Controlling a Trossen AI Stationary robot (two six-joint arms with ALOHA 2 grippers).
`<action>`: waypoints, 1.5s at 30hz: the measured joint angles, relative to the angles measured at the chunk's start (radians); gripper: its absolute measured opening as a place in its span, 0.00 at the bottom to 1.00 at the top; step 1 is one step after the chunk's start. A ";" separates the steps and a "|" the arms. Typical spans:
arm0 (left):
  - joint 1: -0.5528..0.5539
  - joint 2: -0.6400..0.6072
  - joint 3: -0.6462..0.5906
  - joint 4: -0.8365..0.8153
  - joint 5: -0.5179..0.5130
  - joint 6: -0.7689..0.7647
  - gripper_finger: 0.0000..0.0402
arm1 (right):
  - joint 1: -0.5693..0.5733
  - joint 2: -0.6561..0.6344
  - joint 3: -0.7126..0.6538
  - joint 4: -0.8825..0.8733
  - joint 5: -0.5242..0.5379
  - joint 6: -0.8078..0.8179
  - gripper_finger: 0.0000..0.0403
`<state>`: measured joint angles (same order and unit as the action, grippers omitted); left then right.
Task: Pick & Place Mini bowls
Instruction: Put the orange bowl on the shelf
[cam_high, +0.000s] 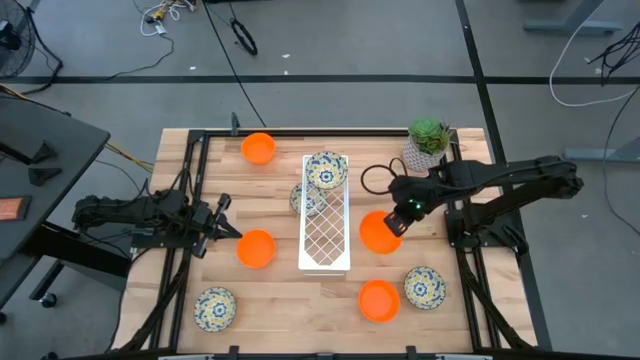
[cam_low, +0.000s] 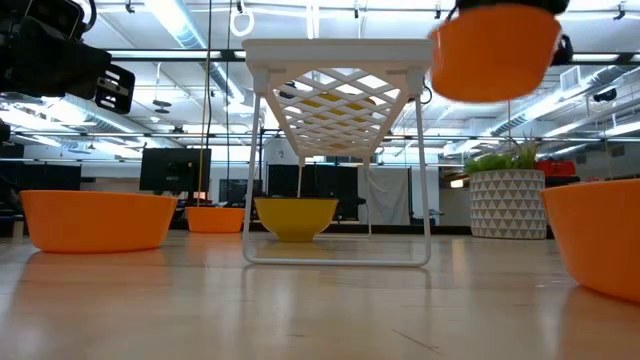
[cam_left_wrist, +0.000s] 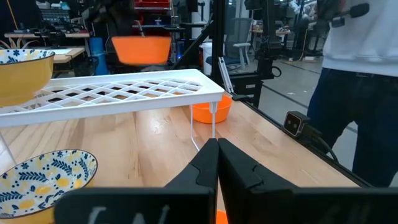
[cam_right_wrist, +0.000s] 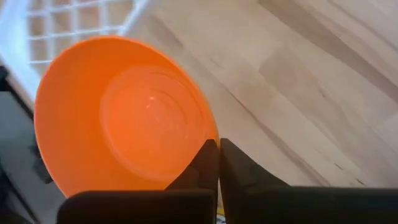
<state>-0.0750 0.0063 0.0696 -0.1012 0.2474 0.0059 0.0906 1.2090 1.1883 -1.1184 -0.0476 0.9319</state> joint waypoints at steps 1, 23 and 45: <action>0.000 0.000 0.000 0.000 0.000 0.000 0.03 | 0.000 0.004 0.019 -0.011 -0.005 -0.009 0.00; 0.000 0.000 0.000 0.000 0.000 0.000 0.03 | -0.002 0.226 0.389 -0.113 -0.024 -0.202 0.00; 0.000 0.000 0.000 0.000 0.000 0.000 0.03 | -0.004 0.447 0.591 -0.123 -0.051 -0.142 0.00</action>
<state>-0.0750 0.0063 0.0696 -0.1013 0.2474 0.0059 0.0862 1.6555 1.7797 -1.2412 -0.0984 0.7900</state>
